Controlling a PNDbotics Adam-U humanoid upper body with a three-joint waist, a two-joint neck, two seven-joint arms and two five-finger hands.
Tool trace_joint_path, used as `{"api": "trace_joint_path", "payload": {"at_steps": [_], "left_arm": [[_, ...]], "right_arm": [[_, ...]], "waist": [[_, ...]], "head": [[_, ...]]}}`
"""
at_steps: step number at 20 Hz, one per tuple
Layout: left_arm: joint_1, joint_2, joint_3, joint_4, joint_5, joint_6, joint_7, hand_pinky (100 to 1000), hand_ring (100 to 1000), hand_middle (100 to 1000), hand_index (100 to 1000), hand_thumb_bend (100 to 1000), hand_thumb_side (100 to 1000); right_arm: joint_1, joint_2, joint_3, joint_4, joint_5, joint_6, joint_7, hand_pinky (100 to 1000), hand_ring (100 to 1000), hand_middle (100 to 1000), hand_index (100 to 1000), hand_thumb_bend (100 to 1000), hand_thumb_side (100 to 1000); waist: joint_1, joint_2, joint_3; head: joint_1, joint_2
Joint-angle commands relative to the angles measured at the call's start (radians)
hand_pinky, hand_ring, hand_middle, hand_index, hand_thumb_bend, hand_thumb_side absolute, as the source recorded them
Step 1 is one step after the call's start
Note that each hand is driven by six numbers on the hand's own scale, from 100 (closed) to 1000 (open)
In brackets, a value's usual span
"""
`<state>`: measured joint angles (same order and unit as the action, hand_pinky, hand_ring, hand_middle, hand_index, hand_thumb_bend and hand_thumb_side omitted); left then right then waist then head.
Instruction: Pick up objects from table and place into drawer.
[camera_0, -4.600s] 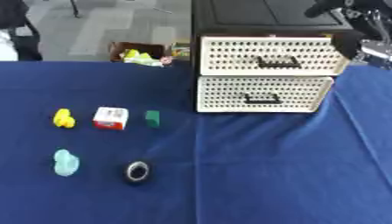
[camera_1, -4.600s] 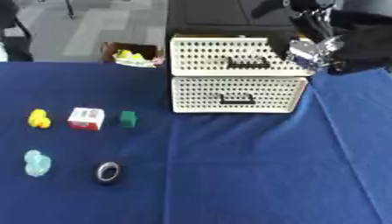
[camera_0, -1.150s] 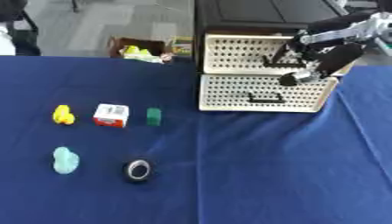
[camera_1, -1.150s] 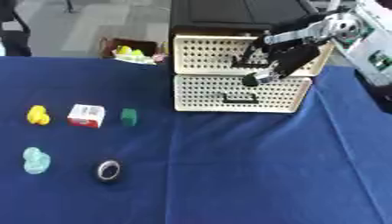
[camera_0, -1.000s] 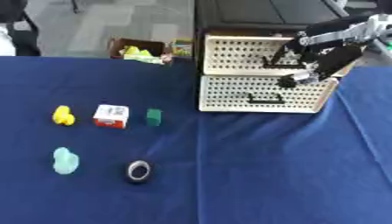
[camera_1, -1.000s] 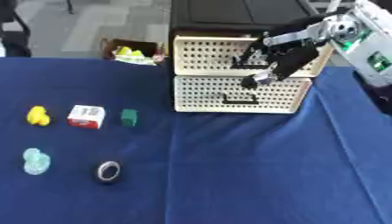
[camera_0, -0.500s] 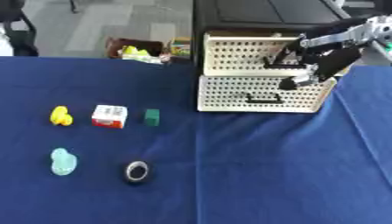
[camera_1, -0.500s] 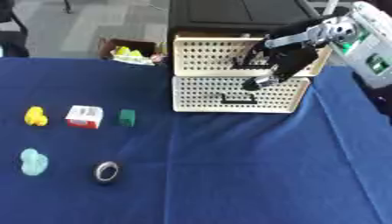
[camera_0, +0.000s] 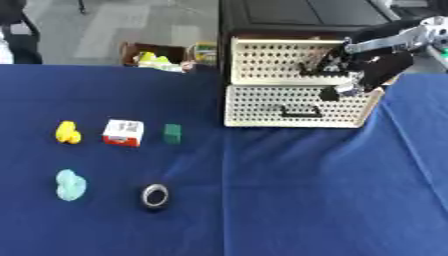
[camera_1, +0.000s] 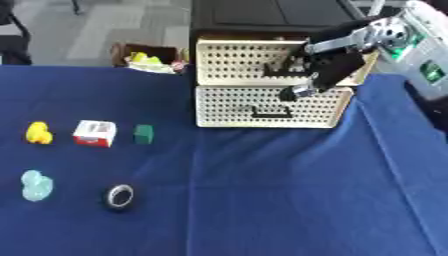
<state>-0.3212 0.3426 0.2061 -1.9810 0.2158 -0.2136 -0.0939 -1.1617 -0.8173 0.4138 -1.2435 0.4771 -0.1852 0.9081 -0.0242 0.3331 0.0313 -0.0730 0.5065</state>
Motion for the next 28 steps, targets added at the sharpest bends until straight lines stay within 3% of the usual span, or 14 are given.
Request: {"api": "trace_joint_path", "payload": {"at_steps": [1, 18, 28], "left_arm": [[-0.011, 0.016, 0.007, -0.019, -0.001, 0.001, -0.002, 458, 459, 562, 827, 100, 881], [-0.015, 0.013, 0.007, -0.019, 0.007, 0.004, -0.001, 457, 459, 561, 824, 100, 882], [-0.017, 0.013, 0.006, -0.019, 0.013, 0.007, -0.003, 457, 460, 562, 823, 100, 884]], "right_arm": [[-0.008, -0.04, 0.0, -0.043, -0.022, 0.004, -0.001, 200, 212, 165, 907, 388, 852], [0.036, -0.068, 0.044, -0.079, -0.013, 0.006, -0.001, 179, 206, 170, 899, 397, 888], [0.072, -0.104, 0.061, -0.167, -0.054, 0.041, -0.001, 176, 210, 175, 896, 373, 928]], "waist": [[0.003, -0.018, -0.002], [0.003, -0.015, 0.001], [0.003, -0.014, 0.0]], "head": [[0.0, -0.014], [-0.003, -0.015], [-0.005, -0.016]]}}
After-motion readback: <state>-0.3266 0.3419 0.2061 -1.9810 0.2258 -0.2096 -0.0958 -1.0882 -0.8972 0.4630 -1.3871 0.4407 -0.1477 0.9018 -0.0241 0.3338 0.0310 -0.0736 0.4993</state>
